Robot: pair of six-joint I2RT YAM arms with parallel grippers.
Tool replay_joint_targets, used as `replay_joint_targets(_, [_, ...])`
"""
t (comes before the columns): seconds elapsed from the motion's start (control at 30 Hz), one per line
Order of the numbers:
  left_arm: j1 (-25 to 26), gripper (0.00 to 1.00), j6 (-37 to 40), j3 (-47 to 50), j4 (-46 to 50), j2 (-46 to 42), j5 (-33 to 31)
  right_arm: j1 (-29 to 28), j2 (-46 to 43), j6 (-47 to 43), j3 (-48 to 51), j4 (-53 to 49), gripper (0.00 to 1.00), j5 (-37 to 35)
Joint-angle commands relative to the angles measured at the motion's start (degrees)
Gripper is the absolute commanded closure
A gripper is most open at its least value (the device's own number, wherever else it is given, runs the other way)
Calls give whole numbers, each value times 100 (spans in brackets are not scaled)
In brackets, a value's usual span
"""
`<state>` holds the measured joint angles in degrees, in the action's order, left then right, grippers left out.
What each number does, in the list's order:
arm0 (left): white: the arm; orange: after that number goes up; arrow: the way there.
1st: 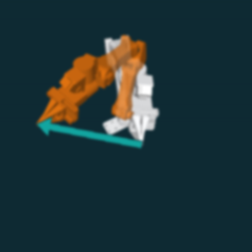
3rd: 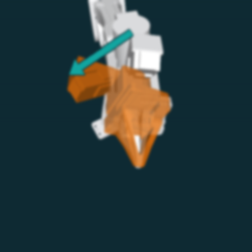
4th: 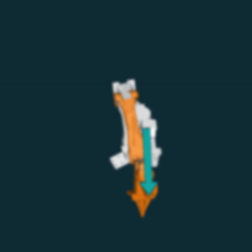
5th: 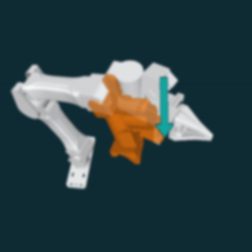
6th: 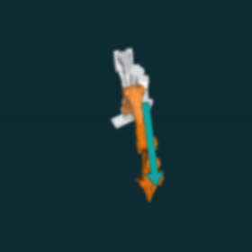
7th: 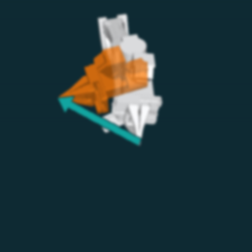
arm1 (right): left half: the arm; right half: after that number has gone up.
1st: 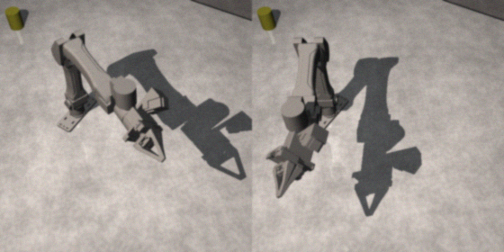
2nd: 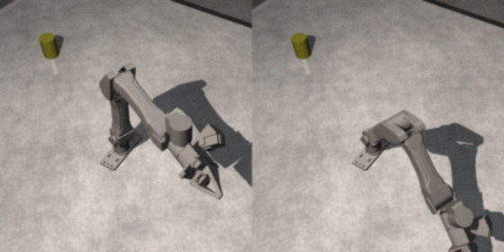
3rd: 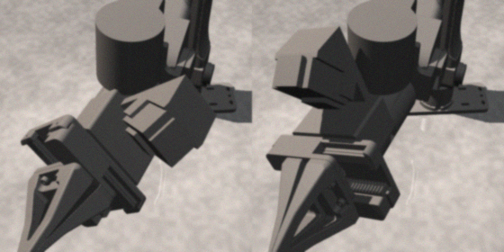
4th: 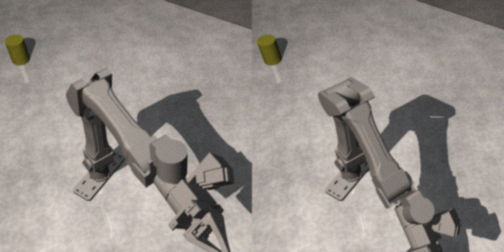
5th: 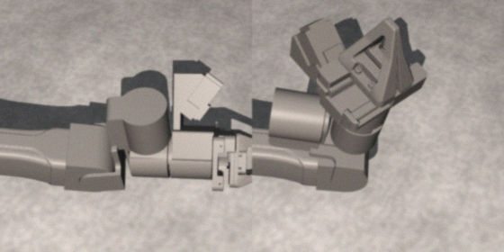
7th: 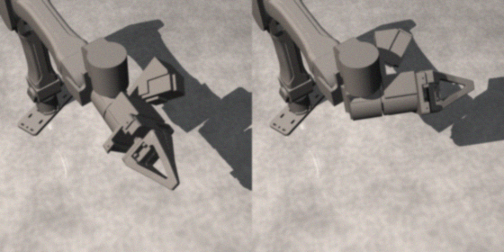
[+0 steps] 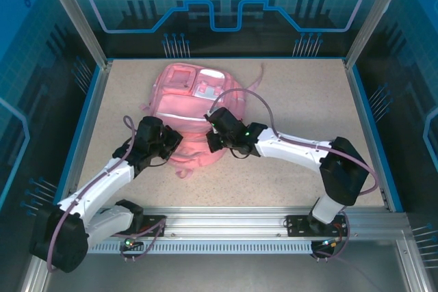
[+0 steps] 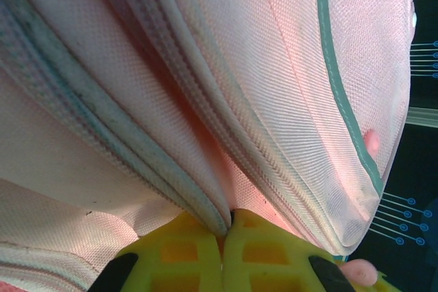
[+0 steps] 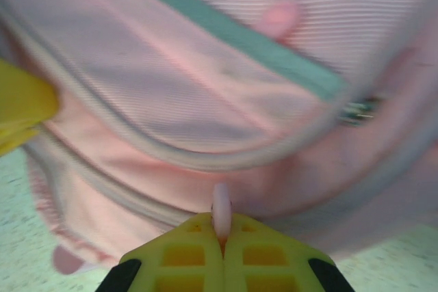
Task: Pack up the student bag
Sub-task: Zip the student bag at the top-center of the table.
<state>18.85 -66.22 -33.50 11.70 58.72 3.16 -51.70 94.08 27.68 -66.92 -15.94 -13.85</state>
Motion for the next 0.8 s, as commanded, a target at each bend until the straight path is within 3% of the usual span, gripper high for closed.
replay_joint_targets(0.0, [-39,100,328,-43,516,-189,-276,401,-280,272,208,-493,100,-1365])
replay_joint_targets(0.27, [-39,100,534,-172,897,-358,-164,1003,-50,97,-23,-439,100,-1415])
replay_joint_targets(0.5, [-44,100,717,-187,1338,-599,122,1646,513,-239,-544,-211,100,-959])
replay_joint_targets(0.77, [-40,98,1037,-281,1368,-598,587,1965,826,-498,-1065,-531,100,-651])
